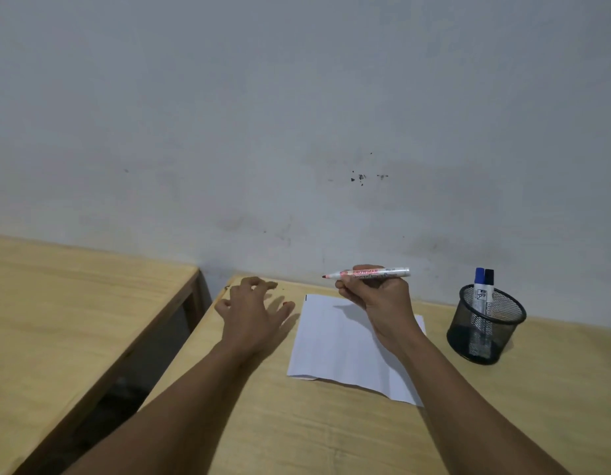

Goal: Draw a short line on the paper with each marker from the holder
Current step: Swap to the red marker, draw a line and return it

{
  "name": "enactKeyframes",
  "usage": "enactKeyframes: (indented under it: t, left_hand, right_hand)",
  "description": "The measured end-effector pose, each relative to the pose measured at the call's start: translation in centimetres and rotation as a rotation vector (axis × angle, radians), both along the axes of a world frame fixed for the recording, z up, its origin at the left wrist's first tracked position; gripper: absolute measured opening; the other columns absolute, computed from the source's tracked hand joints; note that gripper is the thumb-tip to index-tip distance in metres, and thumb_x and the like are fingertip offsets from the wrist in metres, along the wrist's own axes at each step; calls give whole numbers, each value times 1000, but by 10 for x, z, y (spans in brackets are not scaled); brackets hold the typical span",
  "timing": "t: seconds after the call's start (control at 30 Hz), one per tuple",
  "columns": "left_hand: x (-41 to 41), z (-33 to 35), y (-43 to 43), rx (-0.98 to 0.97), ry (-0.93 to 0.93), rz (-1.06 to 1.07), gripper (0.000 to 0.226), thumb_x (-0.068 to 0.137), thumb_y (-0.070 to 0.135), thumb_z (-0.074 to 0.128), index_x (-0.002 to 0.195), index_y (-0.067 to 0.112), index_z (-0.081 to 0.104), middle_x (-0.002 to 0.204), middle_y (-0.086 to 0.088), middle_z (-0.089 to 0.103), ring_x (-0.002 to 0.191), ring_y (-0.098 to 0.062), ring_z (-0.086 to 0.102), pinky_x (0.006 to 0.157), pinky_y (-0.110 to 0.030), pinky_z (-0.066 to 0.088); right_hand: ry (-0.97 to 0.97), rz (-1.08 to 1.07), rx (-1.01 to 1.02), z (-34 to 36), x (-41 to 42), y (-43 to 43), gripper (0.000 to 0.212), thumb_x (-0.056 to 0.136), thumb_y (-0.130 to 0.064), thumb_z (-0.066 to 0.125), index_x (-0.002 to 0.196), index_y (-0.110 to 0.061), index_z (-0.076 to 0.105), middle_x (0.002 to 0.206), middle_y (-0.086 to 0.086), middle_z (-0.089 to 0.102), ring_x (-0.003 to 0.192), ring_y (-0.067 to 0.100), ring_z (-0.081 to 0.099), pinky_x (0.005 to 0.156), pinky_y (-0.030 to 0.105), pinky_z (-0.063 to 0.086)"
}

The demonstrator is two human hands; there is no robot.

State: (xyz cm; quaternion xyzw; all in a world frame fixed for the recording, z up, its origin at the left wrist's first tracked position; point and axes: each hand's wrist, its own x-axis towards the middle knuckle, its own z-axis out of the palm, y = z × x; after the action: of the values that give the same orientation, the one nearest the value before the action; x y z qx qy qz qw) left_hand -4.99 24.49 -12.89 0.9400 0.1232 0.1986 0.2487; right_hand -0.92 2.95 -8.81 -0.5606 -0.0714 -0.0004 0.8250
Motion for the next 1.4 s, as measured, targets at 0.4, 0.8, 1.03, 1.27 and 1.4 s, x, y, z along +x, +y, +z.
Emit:
enactKeyframes:
  t: [0.4, 0.8, 1.03, 1.27, 1.4]
  left_hand:
    - [-33, -4, -23, 430, 317, -533, 69, 93, 70, 29, 152, 34, 25, 164, 7, 18, 144, -21, 18, 108, -48, 18]
    - [-30, -25, -16, 451, 479, -607, 82, 89, 79, 7, 153, 35, -19, 158, 13, -31, 144, -17, -34, 118, -52, -17]
    - [-29, -27, -15, 458, 476, -608, 83, 88, 80, 7, 153, 35, -21, 158, 14, -33, 143, -16, -36, 116, -49, -21]
    - [-31, -23, -14, 476, 490, -619, 83, 89, 78, 7, 153, 33, -20, 159, 12, -31, 144, -15, -35, 119, -51, -16]
    - [-30, -23, -15, 479, 501, -614, 83, 88, 78, 6, 153, 34, -21, 158, 13, -32, 143, -15, -36, 118, -51, -17]
  right_hand:
    - [-14, 83, -383, -33, 53, 38, 12, 80, 1, 79, 83, -5, 69, 77, 17, 68, 78, 31, 69, 77, 44, 55]
    - [-105, -25, -518, -68, 72, 43, 10, 80, -5, 78, 82, -2, 68, 83, 31, 70, 82, 48, 70, 66, 39, 58]
    - [-145, -2, -571, -72, 77, 43, 11, 84, -6, 75, 84, 3, 69, 84, 32, 71, 76, 47, 69, 70, 54, 59]
    - [-114, -15, -580, -76, 81, 45, 11, 82, -8, 80, 85, -3, 70, 80, 21, 74, 70, 27, 71, 74, 50, 62]
    - [-113, -18, -594, -77, 81, 45, 10, 82, -9, 80, 83, -4, 71, 77, 16, 74, 67, 24, 69, 73, 52, 61]
